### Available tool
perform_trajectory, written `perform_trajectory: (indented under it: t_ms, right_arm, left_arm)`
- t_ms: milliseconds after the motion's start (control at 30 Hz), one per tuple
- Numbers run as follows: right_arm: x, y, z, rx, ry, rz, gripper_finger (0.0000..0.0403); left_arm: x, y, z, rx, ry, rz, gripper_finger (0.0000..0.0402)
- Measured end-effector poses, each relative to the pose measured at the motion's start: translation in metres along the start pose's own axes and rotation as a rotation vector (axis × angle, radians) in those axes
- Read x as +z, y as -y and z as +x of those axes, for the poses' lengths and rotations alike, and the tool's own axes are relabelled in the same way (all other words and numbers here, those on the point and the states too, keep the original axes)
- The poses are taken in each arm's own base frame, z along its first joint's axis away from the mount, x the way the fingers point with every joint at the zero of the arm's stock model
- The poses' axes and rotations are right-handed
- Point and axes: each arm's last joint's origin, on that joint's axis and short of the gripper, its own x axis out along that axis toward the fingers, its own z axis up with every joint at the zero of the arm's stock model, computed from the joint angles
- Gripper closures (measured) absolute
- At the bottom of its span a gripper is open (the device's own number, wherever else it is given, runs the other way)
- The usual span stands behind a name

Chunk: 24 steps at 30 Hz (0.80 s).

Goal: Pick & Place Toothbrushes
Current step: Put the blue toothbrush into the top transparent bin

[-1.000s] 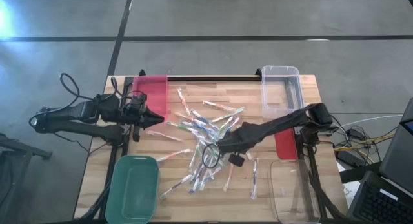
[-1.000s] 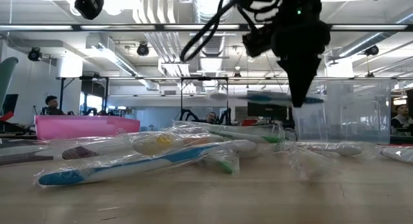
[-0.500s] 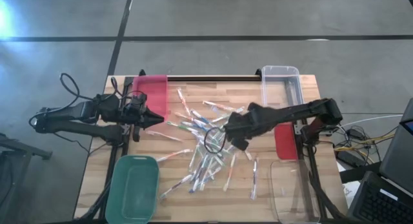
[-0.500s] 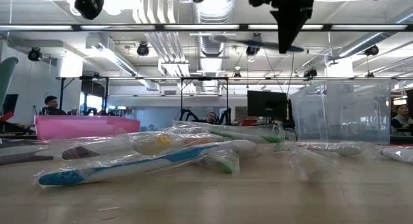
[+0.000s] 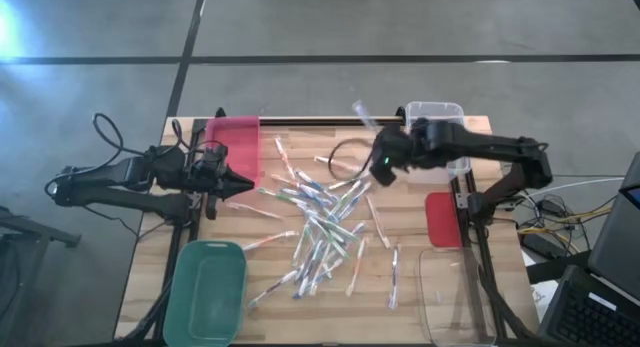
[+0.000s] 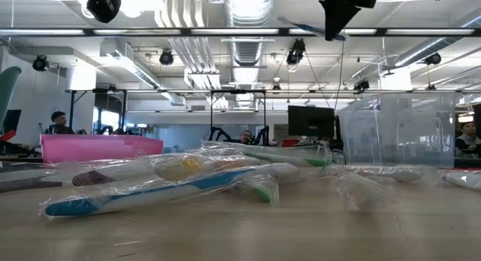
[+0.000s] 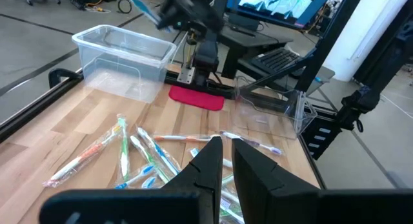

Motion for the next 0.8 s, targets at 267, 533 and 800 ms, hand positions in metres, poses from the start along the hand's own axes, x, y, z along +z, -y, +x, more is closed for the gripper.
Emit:
perform_trajectory:
  t_ms: [267, 533, 800]
  right_arm:
    - [0.016, 0.054, 0.016, -0.110, -0.058, 0.112, 0.0374]
    - [0.013, 0.100, 0.024, -0.214, -0.158, 0.194, 0.0374]
    - [0.013, 0.126, 0.037, -0.265, -0.219, 0.195, 0.0374]
  left_arm:
    - [0.000, 0.000, 0.000, 0.000, 0.000, 0.000, 0.0362]
    - [0.000, 0.000, 0.000, 0.000, 0.000, 0.000, 0.0362]
    - [0.000, 0.000, 0.000, 0.000, 0.000, 0.000, 0.0362]
